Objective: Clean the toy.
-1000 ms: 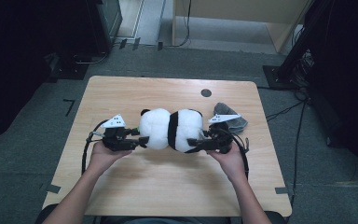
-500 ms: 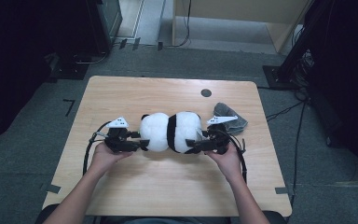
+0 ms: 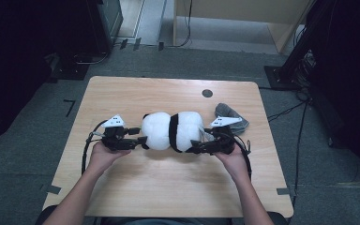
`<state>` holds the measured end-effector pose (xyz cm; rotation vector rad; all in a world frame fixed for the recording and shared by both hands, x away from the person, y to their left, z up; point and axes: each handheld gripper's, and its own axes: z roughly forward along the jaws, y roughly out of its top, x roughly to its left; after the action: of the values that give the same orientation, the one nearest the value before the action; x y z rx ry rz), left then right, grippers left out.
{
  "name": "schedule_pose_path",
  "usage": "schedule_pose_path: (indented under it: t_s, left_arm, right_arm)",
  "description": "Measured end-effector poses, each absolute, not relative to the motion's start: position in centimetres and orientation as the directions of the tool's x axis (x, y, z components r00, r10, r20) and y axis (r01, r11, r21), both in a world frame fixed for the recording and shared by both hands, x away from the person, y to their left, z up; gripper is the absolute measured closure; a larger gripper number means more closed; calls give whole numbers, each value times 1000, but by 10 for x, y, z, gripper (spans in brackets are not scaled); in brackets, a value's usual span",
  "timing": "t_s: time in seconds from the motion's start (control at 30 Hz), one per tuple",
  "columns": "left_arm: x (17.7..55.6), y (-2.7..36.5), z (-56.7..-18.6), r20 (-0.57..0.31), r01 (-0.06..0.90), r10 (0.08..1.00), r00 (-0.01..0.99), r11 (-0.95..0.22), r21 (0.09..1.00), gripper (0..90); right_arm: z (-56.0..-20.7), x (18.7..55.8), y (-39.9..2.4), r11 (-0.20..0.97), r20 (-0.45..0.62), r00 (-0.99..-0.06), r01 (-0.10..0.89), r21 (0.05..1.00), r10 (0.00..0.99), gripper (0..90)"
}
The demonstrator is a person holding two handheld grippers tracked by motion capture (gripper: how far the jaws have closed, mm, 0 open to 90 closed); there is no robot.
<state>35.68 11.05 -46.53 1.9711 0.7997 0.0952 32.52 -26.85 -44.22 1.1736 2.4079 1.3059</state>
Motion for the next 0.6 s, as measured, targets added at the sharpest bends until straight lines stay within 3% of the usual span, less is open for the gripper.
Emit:
schedule_pose_path:
  t_s: [0.6]
  left_arm:
    - [375,101,-448,-251,468,541,802,-311,827,273]
  right_arm:
    - [-445,320,-283,288,181,-666,530,798,724,250]
